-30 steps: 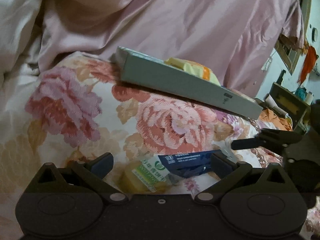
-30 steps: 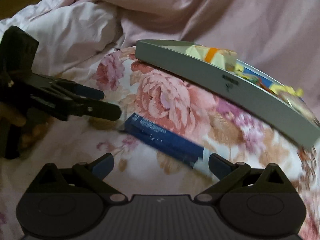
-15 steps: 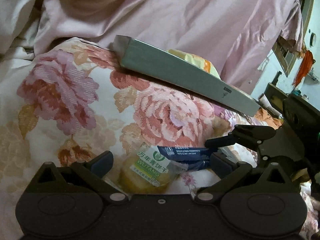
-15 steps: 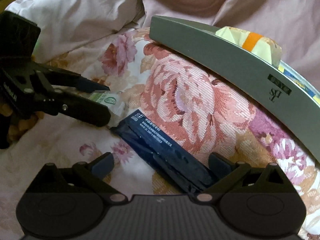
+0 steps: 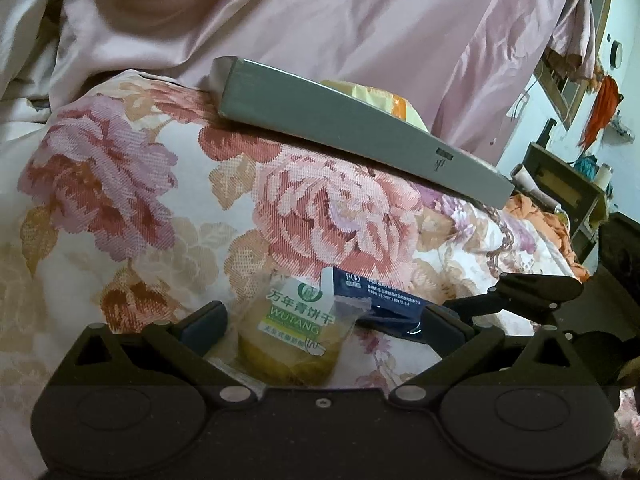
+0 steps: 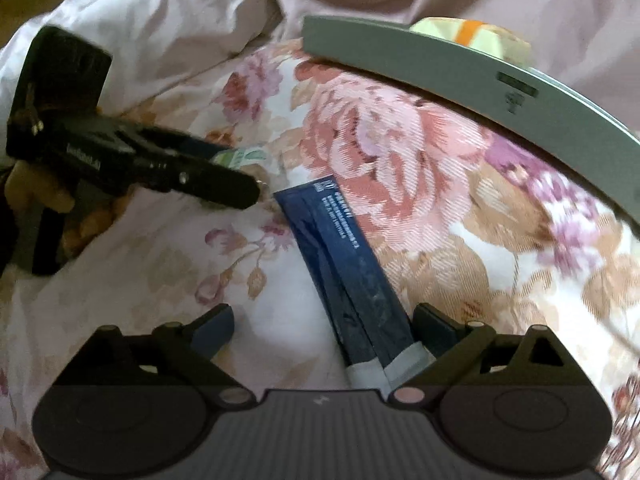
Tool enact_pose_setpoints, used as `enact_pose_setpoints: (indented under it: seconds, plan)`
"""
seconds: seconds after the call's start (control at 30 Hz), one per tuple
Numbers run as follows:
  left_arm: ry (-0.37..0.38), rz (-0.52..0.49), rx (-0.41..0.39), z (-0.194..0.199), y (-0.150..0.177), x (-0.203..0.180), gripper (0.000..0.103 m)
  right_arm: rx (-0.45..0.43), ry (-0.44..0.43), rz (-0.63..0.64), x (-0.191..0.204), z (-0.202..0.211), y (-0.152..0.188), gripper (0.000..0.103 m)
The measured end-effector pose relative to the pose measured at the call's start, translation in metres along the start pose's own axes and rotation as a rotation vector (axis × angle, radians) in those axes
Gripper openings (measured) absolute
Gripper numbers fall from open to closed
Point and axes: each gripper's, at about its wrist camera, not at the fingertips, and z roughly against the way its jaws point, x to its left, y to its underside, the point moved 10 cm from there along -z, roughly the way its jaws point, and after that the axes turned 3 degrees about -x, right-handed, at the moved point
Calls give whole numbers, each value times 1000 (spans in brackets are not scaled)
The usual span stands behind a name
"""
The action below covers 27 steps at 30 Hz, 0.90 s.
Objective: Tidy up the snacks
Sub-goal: 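Grasp the WUTANG cake with the left tool while the right tool reaches the blue packet, then grasp the dark blue stick packet with the right tool while the left tool holds the cake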
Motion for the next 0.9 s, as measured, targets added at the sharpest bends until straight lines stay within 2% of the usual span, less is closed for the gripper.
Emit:
enact_pose_setpoints:
  seconds: [0.1, 0.27, 0.37, 0.53, 0.6, 0.63, 0.73, 0.9]
  plan:
    - [-5, -7, 3, -1, 1, 0, 102, -60, 34, -49, -2, 0, 0, 100]
    - [-9, -15, 0, 0, 1, 0, 102, -107, 77, -27, -3, -5, -4, 99]
    - [-34, -28, -2, 0, 1, 0, 95, -122, 88, -39, -5, -5, -5, 93]
    - [-117, -67, -6, 4, 2, 0, 67, -130, 127, -98, -6, 0, -6, 68]
    - [-140, -82, 0, 6, 4, -1, 60, -127, 147, -119, -3, 2, -5, 59]
    - [-144, -91, 5, 7, 5, -2, 57, -124, 159, -129, -1, 4, -5, 53]
    - [-164, -138, 28, 10, 10, -11, 54, -105, 194, -172, 4, 8, 0, 47]
    - [-206, -148, 72, 17, 17, -25, 52, -79, 247, -264, 11, 21, 13, 42]
